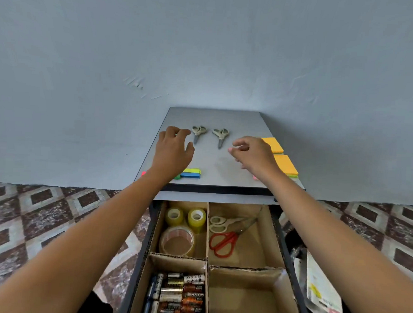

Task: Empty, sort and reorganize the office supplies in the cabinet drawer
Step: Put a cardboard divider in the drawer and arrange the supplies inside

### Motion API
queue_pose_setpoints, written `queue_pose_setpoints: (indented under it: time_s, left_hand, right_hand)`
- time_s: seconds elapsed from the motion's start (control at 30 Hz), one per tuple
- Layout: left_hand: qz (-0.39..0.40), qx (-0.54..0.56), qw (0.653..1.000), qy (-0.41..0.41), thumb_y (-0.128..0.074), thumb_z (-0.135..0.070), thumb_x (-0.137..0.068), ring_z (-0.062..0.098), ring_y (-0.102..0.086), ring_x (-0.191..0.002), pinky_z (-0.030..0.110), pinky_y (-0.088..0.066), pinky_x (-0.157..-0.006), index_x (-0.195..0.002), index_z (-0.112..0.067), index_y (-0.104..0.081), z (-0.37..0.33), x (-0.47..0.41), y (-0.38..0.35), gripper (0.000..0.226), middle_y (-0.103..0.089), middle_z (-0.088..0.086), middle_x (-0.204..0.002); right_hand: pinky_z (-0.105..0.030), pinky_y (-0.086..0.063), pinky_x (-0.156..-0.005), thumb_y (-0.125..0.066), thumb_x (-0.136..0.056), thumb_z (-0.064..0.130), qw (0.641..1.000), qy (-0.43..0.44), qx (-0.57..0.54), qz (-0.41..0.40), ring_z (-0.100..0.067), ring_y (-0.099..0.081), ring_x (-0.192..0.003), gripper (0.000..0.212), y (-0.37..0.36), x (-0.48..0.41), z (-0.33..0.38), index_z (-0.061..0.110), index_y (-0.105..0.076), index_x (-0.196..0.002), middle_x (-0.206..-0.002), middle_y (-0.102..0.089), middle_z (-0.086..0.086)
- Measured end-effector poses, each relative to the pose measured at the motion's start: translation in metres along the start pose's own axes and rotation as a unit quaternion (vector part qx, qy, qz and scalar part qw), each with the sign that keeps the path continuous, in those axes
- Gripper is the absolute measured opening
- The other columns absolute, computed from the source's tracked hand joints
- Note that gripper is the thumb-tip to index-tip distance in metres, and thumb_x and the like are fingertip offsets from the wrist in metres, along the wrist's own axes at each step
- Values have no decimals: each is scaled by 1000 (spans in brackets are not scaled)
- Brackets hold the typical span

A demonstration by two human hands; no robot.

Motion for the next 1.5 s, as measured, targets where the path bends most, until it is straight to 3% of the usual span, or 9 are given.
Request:
queue_pose_setpoints:
  time_s: [0.27,0.47,0.63,0.77,1.03,1.27,1.3,1.4,1.5]
  left_hand:
    - [125,-91,987,35,-46,-25,-94,35,-41,-120,39,-36,-96,-131,-8,-49,3,-67,-45,41,-45,18,-129]
    - [181,-108,975,67,-42,-23,-95,34,-39,-119,38,-35,-94,-124,-5,-51,4,-94,-77,36,-42,18,-129]
    - [198,-86,969,123,-42,-21,-96,35,-36,-123,39,-36,-97,-129,-2,-45,19,-108,-99,39,-38,19,-133]
    - [213,-69,960,170,-40,-22,-96,36,-36,-124,38,-35,-100,-132,-2,-40,31,-116,-115,42,-37,22,-135]
    - [167,-100,961,197,-42,-6,-92,32,-41,-123,37,-40,-97,-127,-4,-47,40,-127,-125,36,-44,18,-132]
    - [153,30,959,237,-48,-1,-87,30,-59,-98,28,-42,-72,-79,-2,-50,42,-132,-113,9,-59,16,-99]
    - [148,58,956,248,-51,-2,-88,28,-59,-92,27,-42,-70,-70,-4,-45,41,-134,-109,19,-56,14,-92]
    - [134,199,925,294,-62,-1,-83,24,-62,-74,32,-54,-75,-68,-5,-49,41,-141,-103,20,-58,12,-77]
    - [141,329,871,336,-65,4,-82,16,-54,-57,28,-55,-62,-69,-2,-55,29,-133,-85,17,-56,11,-67]
  right_hand:
    - [-36,-49,-82,-63,-86,18,997,-22,77,8,-23,-53,-78,25,-16,-70,5,-2,-67,-102,-92,-62,-10]
    - [-27,-41,-65,-62,-87,21,990,-91,106,31,-31,-62,-90,27,-45,-109,-21,-1,-64,-103,-92,-63,-14]
    - [-25,-36,-61,-56,-91,14,981,-136,137,25,-31,-57,-108,20,-62,-131,-37,3,-58,-107,-116,-61,-16]
    - [-33,-47,-85,-52,-91,15,979,-158,131,1,-33,-57,-112,30,-79,-150,-44,1,-59,-117,-121,-60,-18]
    - [-37,-41,-96,-27,-99,9,966,-166,186,-63,-34,-46,-121,39,-94,-166,-52,2,-53,-127,-132,-47,-20]
    - [-31,-45,-86,-44,-95,4,973,-186,129,-51,-31,-56,-113,21,-77,-167,-55,0,-60,-108,-122,-58,-18]
    - [-29,-46,-77,-49,-93,5,974,-189,113,-43,-30,-59,-106,11,-75,-166,-57,2,-60,-92,-115,-61,-18]
    - [-22,-37,-46,-65,-85,12,979,-198,47,-11,-23,-55,-69,32,-72,-160,-62,8,-44,-62,-77,-58,-13]
    - [-32,-52,-65,-73,-80,12,971,-208,-118,-7,-25,-55,-60,24,-66,-148,-57,3,-56,-65,-68,-60,-17]
Point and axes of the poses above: each hand's wrist, its own x-axis away from the middle knuckle, its own y-axis out of the back of the hand, z = x × y, the point moved 6 cm from there along -x, towards the middle knuckle
